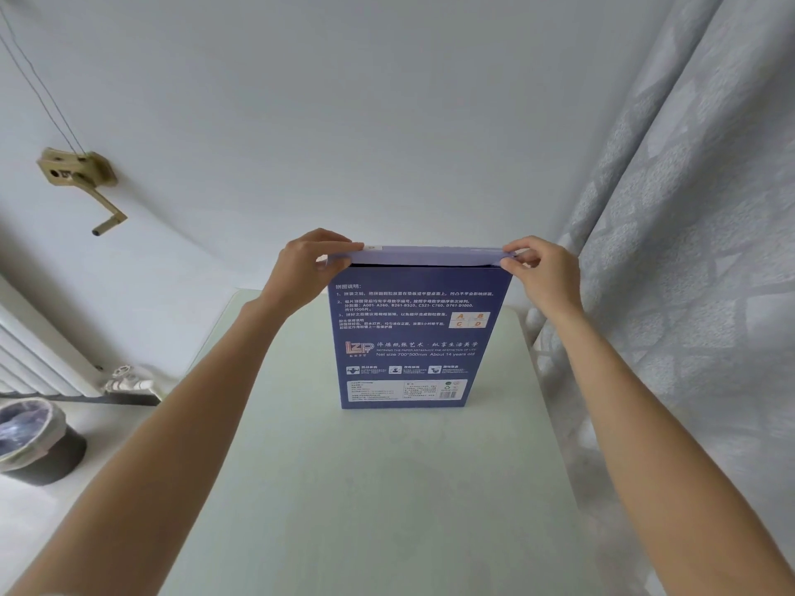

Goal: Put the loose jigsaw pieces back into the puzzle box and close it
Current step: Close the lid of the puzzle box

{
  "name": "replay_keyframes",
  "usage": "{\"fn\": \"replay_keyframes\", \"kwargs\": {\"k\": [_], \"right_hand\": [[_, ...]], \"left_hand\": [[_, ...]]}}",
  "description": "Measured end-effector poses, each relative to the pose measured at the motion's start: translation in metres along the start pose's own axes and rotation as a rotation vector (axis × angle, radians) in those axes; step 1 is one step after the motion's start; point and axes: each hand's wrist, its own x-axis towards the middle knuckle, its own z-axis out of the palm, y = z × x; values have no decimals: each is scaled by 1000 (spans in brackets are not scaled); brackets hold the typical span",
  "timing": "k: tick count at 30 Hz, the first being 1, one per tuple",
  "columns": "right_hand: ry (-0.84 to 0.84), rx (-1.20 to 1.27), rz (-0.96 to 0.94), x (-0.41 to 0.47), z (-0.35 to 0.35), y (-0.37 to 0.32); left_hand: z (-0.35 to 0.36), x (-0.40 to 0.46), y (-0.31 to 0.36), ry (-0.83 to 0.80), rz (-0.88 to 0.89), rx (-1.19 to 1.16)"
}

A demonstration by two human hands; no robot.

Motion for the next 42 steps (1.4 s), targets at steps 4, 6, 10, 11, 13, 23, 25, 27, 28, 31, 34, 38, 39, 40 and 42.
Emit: {"fn": "replay_keyframes", "kwargs": {"k": [4,6,10,11,13,23,25,27,28,31,34,38,39,40,42], "right_hand": [[17,-9,-13,0,2,0],[9,-10,-45,-1,0,2],[-35,170,-10,-5,-2,9],[-49,216,10,-5,-3,10],[-93,227,4,-3,-7,11],[-151,-76,-164,6,-13,12],[-101,-104,-183,2,-11,12],[-46,-143,-197,0,-12,12],[-42,-168,-205,-1,-13,9],[-58,-398,-377,0,-18,2],[-55,-523,-513,3,-20,2],[-108,-527,-491,-6,-23,13],[-109,-508,-479,-6,-22,16],[-125,-461,-454,-5,-20,16],[-269,-256,-314,-2,-16,7]], "left_hand": [[0,3,0,-7,-6,5],[1,1,-1,-9,-11,-8],[2,-4,-5,-24,21,-4],[2,-5,-6,-24,34,7],[1,-6,-8,-24,72,50],[26,8,30,-123,249,522],[43,13,41,-181,317,497],[58,15,52,-188,319,458],[62,15,54,-165,302,431],[66,15,53,-90,299,384],[64,11,51,-70,342,396],[66,9,51,-68,342,393],[65,9,50,-86,343,398],[63,9,48,-106,338,408],[56,8,45,-152,313,418]]}}
